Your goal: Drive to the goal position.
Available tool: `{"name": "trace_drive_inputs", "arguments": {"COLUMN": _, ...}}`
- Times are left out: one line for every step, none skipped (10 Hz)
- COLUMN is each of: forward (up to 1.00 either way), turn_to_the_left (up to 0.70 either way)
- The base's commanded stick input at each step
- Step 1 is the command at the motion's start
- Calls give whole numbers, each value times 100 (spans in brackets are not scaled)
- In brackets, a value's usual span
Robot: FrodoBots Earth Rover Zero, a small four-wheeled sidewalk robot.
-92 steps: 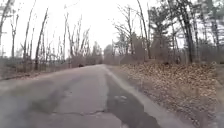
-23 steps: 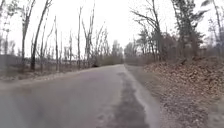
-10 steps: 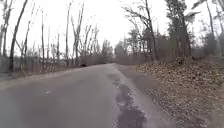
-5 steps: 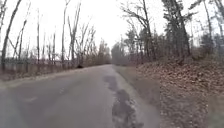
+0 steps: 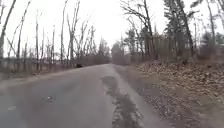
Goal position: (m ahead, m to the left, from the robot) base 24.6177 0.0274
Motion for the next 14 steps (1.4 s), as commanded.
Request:
{"name": "trace_drive_inputs", "arguments": {"forward": 85, "turn_to_the_left": 33}}
{"name": "trace_drive_inputs", "arguments": {"forward": 85, "turn_to_the_left": 22}}
{"name": "trace_drive_inputs", "arguments": {"forward": 85, "turn_to_the_left": 11}}
{"name": "trace_drive_inputs", "arguments": {"forward": 85, "turn_to_the_left": 1}}
{"name": "trace_drive_inputs", "arguments": {"forward": 85, "turn_to_the_left": 0}}
{"name": "trace_drive_inputs", "arguments": {"forward": 85, "turn_to_the_left": 0}}
{"name": "trace_drive_inputs", "arguments": {"forward": 85, "turn_to_the_left": 0}}
{"name": "trace_drive_inputs", "arguments": {"forward": 85, "turn_to_the_left": 0}}
{"name": "trace_drive_inputs", "arguments": {"forward": 85, "turn_to_the_left": 0}}
{"name": "trace_drive_inputs", "arguments": {"forward": 85, "turn_to_the_left": 0}}
{"name": "trace_drive_inputs", "arguments": {"forward": 85, "turn_to_the_left": 0}}
{"name": "trace_drive_inputs", "arguments": {"forward": 85, "turn_to_the_left": 0}}
{"name": "trace_drive_inputs", "arguments": {"forward": 85, "turn_to_the_left": 0}}
{"name": "trace_drive_inputs", "arguments": {"forward": 85, "turn_to_the_left": 0}}
